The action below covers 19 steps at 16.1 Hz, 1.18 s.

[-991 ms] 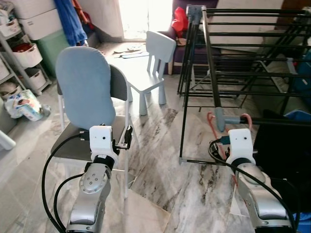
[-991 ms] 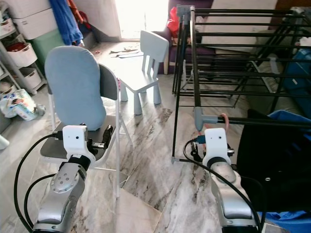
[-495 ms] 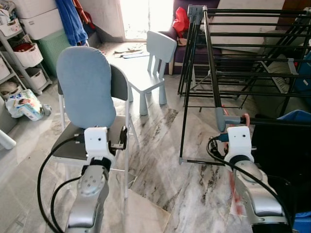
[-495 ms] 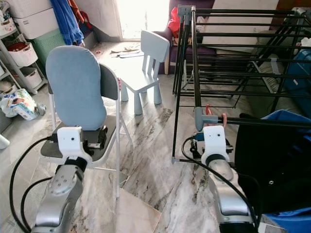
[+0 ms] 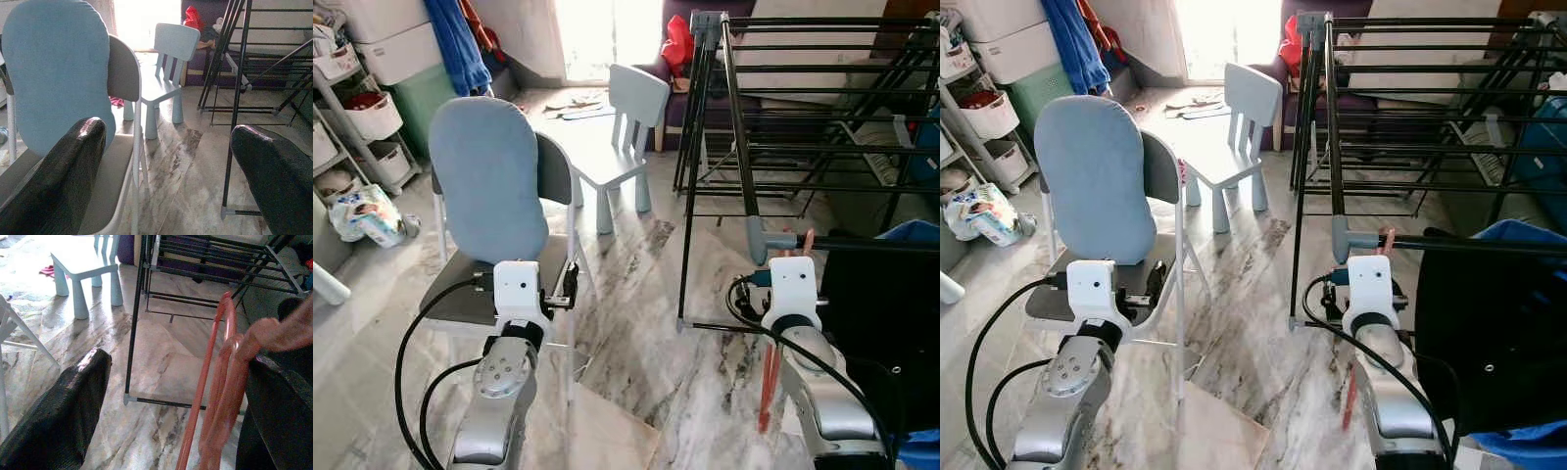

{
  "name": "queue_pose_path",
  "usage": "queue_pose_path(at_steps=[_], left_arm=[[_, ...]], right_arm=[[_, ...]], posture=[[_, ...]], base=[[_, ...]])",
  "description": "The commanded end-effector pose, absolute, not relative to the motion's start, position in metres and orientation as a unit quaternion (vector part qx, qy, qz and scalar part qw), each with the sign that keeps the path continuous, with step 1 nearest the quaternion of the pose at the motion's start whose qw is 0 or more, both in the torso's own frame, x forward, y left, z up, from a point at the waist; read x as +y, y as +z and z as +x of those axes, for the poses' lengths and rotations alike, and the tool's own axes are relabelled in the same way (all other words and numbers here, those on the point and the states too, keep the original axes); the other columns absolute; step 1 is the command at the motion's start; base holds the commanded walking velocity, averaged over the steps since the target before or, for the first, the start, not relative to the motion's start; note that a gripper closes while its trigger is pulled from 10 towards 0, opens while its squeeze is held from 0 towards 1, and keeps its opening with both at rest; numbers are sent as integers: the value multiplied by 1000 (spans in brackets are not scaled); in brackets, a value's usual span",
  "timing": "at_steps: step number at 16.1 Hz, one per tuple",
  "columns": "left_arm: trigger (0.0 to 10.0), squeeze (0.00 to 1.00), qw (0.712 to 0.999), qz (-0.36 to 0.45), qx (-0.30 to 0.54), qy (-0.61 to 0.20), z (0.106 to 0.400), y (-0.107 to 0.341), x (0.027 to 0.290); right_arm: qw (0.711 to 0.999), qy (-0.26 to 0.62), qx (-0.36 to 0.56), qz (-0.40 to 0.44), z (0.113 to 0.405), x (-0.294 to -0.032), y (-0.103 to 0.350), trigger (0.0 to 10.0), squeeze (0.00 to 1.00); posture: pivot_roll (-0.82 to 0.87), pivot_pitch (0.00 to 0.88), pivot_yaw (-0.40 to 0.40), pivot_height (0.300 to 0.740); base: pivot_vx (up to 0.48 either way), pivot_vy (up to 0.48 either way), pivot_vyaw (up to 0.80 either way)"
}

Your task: Hang hanger

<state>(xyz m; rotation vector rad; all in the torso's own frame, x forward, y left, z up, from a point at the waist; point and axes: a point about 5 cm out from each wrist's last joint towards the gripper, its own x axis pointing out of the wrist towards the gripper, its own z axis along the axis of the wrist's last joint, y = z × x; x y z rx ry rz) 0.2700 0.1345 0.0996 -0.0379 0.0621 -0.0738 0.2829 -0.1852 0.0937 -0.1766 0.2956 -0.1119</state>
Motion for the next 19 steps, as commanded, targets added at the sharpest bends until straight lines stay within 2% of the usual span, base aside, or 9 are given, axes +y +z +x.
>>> queue_pose_path(at_steps=[1, 3, 19], left_arm=[[10000, 0, 999, -13, 27, -40, 271, 104, 134], [10000, 0, 999, -14, 29, -42, 270, 104, 132], [10000, 0, 998, -10, 32, -47, 271, 104, 129]], right_arm=[[985, -64, 136, -84, 281, -185, 97, 10000, 0], [985, -62, 137, -85, 279, -186, 97, 10000, 0], [986, -42, 138, -80, 287, -176, 97, 10000, 0]], posture=[[-126, 0, 67, 740], [-127, 0, 61, 740], [-103, 0, 46, 740]], base=[[0, 0, 0], [0, 0, 0], [-252, 0, 0]])
